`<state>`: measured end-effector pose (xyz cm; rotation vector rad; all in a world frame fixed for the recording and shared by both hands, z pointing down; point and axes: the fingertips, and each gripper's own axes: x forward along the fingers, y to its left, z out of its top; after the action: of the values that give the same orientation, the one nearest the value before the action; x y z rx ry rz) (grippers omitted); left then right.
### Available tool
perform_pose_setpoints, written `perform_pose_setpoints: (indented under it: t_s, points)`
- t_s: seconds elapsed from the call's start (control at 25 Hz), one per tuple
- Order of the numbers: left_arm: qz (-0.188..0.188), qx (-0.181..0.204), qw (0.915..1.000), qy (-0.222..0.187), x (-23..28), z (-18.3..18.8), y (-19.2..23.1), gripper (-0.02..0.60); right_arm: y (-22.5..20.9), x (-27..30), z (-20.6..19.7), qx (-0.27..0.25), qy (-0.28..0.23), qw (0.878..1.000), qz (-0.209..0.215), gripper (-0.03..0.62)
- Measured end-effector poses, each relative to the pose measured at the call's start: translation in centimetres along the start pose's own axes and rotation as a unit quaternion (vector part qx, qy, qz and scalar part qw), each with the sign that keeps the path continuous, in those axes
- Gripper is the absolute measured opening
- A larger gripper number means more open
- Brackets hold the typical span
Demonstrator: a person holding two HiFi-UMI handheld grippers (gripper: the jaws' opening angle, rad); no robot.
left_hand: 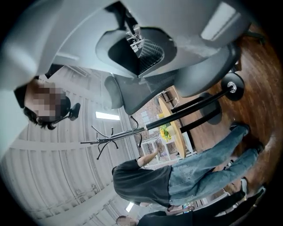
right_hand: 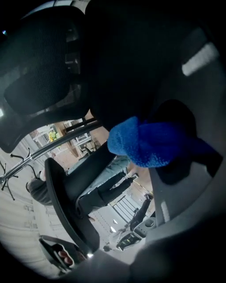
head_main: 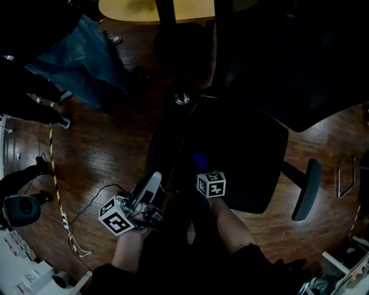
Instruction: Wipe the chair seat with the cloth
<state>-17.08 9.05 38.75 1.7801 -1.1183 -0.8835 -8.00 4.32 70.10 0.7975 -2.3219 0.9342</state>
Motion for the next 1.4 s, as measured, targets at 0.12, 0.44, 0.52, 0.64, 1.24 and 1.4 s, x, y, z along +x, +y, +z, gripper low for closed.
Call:
perform_pose_setpoints:
  t_s: [0.12, 0.44, 0.52, 0.64, 1.24, 1.4]
  points:
    - [-0.016, -0.003, 0.9994, 0.029, 1.1, -1.3, -0.5, -0.011, -4.1, -2.6, -1.1, 0.018, -0.005, 0.999, -0.048, 0.035]
    - [-0.059, -0.027, 0.9923, 0.105, 7.3, -6.6, -1.6, -0.011, -18.1, -14.8, -3.9, 0.076, -0.016, 0.974, -0.211, 0.035]
    - [-0.070, -0.032, 0.9895, 0.122, 8.6, -8.1, -2.1, -0.012, -21.8, -18.8, -5.2, 0.091, -0.011, 0.962, -0.256, 0.035]
    - [-0.082, -0.038, 0.9859, 0.141, 10.2, -9.6, -3.0, -0.011, -24.9, -23.3, -5.7, 0.097, -0.017, 0.952, -0.290, 0.035]
    - [-0.054, -0.016, 0.9935, 0.098, 8.9, -6.9, -2.5, -0.012, -17.6, -17.7, -0.9, 0.046, -0.040, 0.976, -0.207, 0.035]
    - [-0.030, -0.002, 0.9980, 0.055, 6.2, -3.5, -2.0, -0.012, -7.3, -9.1, 0.7, 0.023, -0.017, 0.995, -0.091, 0.035]
